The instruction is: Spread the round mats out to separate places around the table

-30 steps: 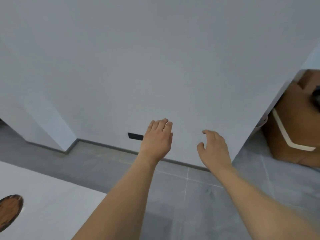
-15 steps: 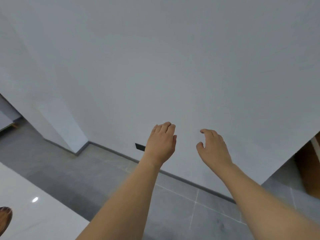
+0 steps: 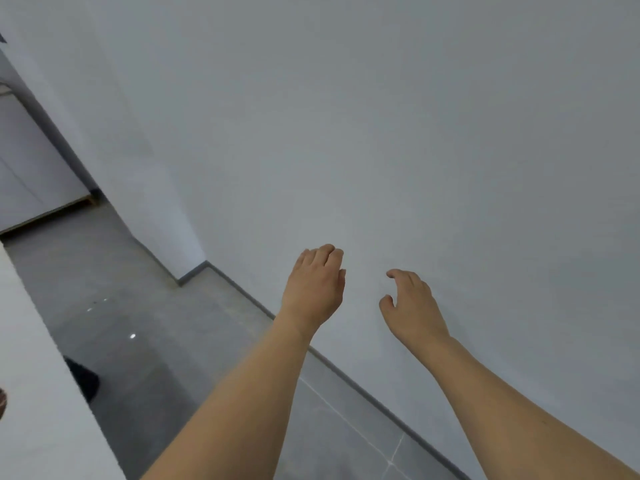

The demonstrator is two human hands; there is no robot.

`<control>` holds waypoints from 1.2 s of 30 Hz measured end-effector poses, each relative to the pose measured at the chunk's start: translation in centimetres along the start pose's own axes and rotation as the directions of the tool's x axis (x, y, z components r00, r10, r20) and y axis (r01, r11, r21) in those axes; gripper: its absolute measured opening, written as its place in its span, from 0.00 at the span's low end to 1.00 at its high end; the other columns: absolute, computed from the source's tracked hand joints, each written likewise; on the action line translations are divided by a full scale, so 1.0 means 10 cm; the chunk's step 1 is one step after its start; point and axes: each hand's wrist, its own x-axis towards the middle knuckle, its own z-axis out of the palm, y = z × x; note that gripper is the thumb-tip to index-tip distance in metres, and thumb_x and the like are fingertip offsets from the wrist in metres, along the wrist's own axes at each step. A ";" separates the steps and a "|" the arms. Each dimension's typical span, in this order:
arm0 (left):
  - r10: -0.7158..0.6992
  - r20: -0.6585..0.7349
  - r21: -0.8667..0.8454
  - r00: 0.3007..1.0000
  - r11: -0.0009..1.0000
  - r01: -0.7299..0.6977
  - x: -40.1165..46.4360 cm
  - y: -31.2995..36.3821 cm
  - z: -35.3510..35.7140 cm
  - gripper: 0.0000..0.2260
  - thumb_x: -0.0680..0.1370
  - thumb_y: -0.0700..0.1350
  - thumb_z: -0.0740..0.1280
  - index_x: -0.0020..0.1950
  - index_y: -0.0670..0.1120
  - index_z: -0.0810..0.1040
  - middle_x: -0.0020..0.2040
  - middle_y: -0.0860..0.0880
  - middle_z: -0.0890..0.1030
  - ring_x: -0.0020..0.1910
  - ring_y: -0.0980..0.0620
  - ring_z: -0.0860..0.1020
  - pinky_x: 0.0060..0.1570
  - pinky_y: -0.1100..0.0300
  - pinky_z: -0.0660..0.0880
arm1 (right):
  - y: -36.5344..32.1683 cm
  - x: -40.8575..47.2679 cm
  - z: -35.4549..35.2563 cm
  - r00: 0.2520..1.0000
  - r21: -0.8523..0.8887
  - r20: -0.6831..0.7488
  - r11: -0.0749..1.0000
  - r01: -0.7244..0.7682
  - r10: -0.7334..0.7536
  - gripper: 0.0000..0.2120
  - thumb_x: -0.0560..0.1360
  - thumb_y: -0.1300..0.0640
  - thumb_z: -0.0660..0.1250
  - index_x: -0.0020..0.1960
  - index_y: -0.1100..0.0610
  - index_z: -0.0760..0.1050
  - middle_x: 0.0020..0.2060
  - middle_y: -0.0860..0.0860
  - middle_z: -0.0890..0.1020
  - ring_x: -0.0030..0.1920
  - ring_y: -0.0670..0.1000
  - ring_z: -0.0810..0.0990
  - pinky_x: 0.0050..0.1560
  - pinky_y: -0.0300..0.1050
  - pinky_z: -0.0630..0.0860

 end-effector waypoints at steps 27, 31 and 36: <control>-0.759 -0.184 0.123 0.624 0.612 0.781 -1.00 -3.72 -0.39 0.13 0.78 0.42 0.61 0.60 0.38 0.75 0.59 0.41 0.78 0.54 0.40 0.76 0.59 0.48 0.71 | -3.37 1.68 2.72 0.590 0.201 0.528 0.766 0.611 -0.610 0.22 0.75 0.58 0.59 0.69 0.57 0.66 0.67 0.54 0.71 0.66 0.54 0.68 0.67 0.48 0.67; -0.856 -0.267 0.083 0.443 0.438 0.895 -1.42 -4.06 -0.53 0.10 0.77 0.41 0.63 0.56 0.38 0.76 0.56 0.41 0.78 0.49 0.39 0.76 0.53 0.48 0.73 | -3.99 1.64 3.17 0.451 0.258 0.586 0.682 0.684 -0.673 0.21 0.75 0.59 0.59 0.68 0.57 0.67 0.66 0.54 0.71 0.66 0.55 0.69 0.67 0.51 0.67; -0.918 -0.306 0.076 0.250 0.238 0.968 -2.12 -4.47 -0.67 0.12 0.78 0.42 0.64 0.58 0.38 0.77 0.56 0.41 0.79 0.51 0.40 0.77 0.53 0.47 0.74 | -4.68 1.27 3.81 0.256 0.350 0.655 0.585 0.732 -0.711 0.21 0.75 0.60 0.60 0.67 0.58 0.68 0.66 0.55 0.71 0.64 0.56 0.71 0.66 0.52 0.67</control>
